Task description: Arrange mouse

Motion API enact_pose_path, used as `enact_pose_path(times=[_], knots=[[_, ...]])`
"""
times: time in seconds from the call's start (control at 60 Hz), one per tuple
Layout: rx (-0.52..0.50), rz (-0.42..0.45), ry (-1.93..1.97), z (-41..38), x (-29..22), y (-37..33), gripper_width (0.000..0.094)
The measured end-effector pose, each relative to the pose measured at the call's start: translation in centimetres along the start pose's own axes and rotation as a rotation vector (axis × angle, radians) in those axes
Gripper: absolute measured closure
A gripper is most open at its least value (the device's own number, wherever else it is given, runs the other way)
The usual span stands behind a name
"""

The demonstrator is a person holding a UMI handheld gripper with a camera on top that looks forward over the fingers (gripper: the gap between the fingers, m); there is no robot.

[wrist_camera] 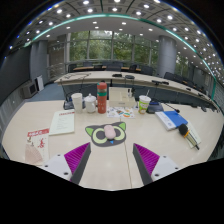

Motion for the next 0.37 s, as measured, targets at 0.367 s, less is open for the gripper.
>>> enact_pose_path(times=[0.367], knots=[[0.018,-0.002,0.018,-0.7,2.2,-3.5,0.0078]])
Point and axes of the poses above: the point between the fingertips, and its own axes, seen from behind it with the camera up: z to the right, x down, y forward, the way the camera looks, the point moved 5 cm from there along -y, backward, against the way the camera looks, and after that the axes turned 5 degrees about -z, right-handed, at the moved point
